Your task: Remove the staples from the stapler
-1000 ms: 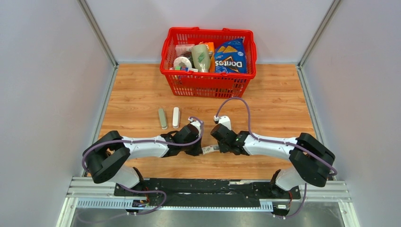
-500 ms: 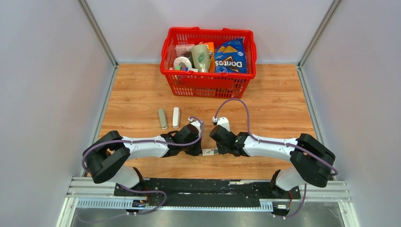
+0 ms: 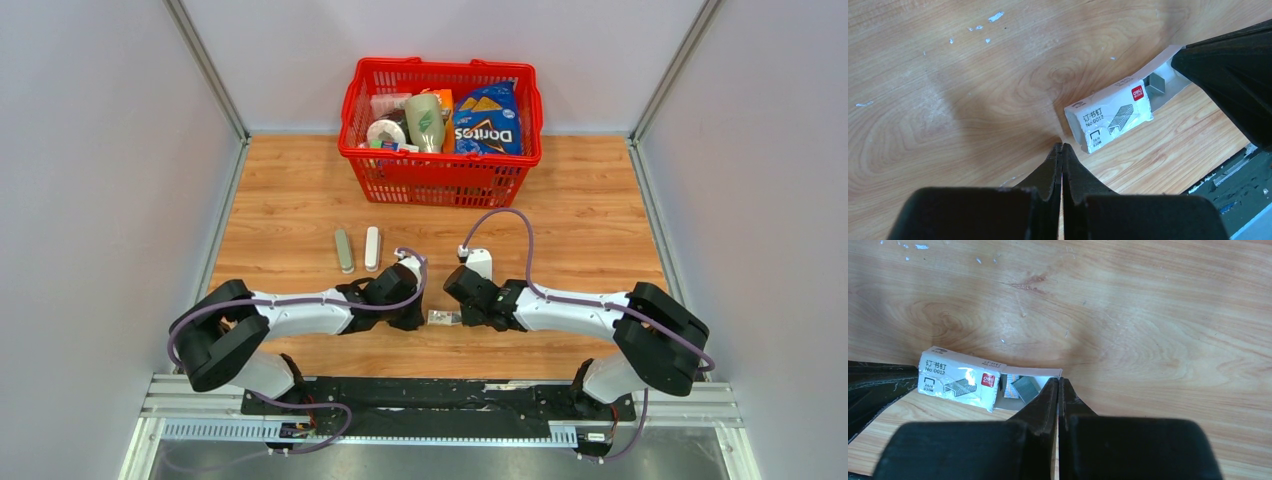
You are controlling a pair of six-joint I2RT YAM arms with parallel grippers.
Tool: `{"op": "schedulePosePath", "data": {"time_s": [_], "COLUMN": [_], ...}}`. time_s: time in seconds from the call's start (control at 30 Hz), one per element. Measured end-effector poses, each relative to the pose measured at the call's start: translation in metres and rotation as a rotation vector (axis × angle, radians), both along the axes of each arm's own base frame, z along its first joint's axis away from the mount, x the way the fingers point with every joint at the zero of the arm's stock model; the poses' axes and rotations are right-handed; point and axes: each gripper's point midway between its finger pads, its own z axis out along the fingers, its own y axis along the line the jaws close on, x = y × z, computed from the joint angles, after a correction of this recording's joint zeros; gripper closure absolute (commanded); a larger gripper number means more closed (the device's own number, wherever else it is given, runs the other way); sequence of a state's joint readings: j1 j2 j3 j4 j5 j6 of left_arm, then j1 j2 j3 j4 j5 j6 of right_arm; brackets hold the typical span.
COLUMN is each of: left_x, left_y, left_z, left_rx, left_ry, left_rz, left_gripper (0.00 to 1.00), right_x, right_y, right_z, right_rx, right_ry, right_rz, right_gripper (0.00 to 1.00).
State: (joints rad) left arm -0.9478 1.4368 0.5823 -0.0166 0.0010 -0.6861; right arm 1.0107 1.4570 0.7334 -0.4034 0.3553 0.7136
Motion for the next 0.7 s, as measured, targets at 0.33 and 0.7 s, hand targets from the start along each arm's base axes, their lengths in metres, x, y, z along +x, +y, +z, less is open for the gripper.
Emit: {"op": "schedulePosePath", "data": {"time_s": [0.33, 0.7], "left_x": [0.0001, 0.0042], "left_y": [0.0018, -0.0043], "left_z": [-0.0001, -0.0003], "left_rx": [0.004, 0.008], "left_ry": [-0.006, -0.024], "left_rz": [0.004, -0.012], "left_gripper": [1.0, 1.0], "right_x": [-0.0038, -0.0062], "right_y": [0.005, 0.0072], "right_z": [-0.0008, -0.001], "right_rx": [0.027, 0.036], "right_ry": [0.022, 0.029], "right_rz": [-0.008, -0.01], "right_gripper": [1.0, 1.0]}}
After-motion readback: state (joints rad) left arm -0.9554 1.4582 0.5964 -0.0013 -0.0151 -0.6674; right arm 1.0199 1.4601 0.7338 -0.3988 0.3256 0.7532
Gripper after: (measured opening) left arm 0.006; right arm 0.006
